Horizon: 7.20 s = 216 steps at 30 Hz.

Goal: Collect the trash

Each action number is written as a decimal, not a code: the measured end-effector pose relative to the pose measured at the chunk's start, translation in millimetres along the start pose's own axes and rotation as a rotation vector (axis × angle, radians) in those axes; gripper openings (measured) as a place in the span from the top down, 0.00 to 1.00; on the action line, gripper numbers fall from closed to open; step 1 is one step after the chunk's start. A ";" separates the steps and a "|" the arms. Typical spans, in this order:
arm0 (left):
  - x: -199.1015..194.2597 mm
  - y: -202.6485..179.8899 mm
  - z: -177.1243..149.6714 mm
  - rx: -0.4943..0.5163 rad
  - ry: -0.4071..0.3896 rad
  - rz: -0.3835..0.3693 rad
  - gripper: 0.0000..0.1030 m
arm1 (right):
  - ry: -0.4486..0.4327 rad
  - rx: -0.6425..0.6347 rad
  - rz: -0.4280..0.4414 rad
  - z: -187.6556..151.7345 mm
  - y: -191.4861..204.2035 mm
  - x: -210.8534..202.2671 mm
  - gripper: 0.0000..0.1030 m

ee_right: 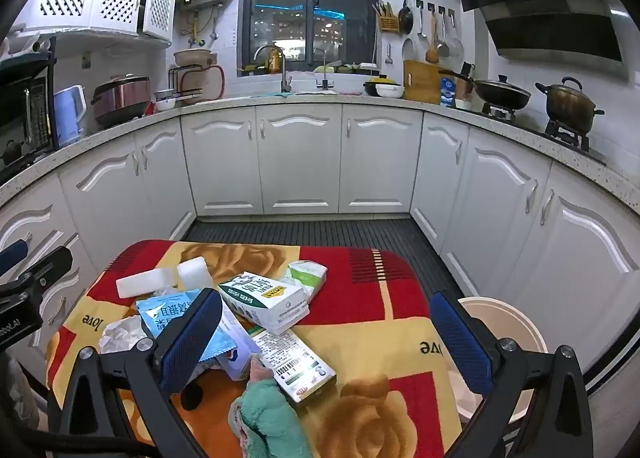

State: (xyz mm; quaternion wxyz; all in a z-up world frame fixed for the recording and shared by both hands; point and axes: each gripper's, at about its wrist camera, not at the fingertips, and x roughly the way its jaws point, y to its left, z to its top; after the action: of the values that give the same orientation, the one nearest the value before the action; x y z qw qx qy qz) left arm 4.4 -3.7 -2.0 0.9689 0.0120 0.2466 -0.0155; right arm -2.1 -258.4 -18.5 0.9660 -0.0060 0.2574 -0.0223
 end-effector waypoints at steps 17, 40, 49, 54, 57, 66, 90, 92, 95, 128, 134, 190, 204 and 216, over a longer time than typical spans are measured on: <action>2.4 -0.9 -15.3 -0.049 0.006 -0.039 0.01 | -0.001 0.000 -0.002 -0.3 -7.3 -3.8 0.00; 12.4 11.9 -10.4 -0.083 0.038 -0.009 0.01 | -0.016 -0.013 -0.002 -3.8 1.4 -0.8 0.00; 12.3 10.4 -10.7 -0.079 0.037 -0.016 0.01 | -0.015 -0.006 -0.003 -4.7 -1.1 0.5 0.00; 13.1 10.8 -9.6 -0.081 0.036 -0.015 0.01 | -0.008 -0.016 -0.003 -5.3 0.0 1.7 0.00; 14.0 11.0 -9.3 -0.082 0.036 -0.015 0.01 | -0.012 -0.010 0.001 -5.3 -0.1 2.1 0.00; 14.7 9.4 -12.9 -0.075 0.050 -0.012 0.01 | 0.015 -0.013 0.009 -10.2 0.7 9.7 0.00; 28.3 21.4 -22.6 -0.089 0.116 -0.034 0.01 | 0.068 -0.027 0.025 -15.7 5.1 21.0 0.00; 32.0 26.8 -22.8 -0.076 0.141 -0.042 0.01 | 0.077 -0.035 0.027 -16.6 6.2 22.6 0.00; 37.0 36.6 -24.5 -0.070 0.177 -0.079 0.01 | 0.086 -0.050 0.031 -18.2 7.9 24.7 0.00; 87.3 39.3 -57.3 0.022 0.436 -0.310 0.88 | 0.441 -0.254 0.540 -30.4 135.0 176.4 0.13; 88.6 46.1 -58.3 -0.002 0.433 -0.287 0.88 | 0.413 -0.268 0.529 -31.3 135.4 173.4 0.44; 120.1 -282.3 37.8 0.167 0.439 -0.789 0.42 | 0.445 0.244 -0.155 -103.7 -277.0 125.3 0.12; 94.4 -209.4 19.7 0.240 0.290 -0.520 0.42 | 0.317 0.164 -0.084 -64.4 -201.3 94.7 0.12; 71.7 -140.4 18.7 0.166 0.219 -0.458 0.42 | 0.244 0.092 -0.044 -37.0 -144.7 78.8 0.09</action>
State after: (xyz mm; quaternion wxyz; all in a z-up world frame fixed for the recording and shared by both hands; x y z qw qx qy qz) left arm 71.2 -146.3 -22.1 0.9034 0.0369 0.3443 -0.2530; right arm 42.0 -406.6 -86.4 0.9260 0.0354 0.3717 -0.0558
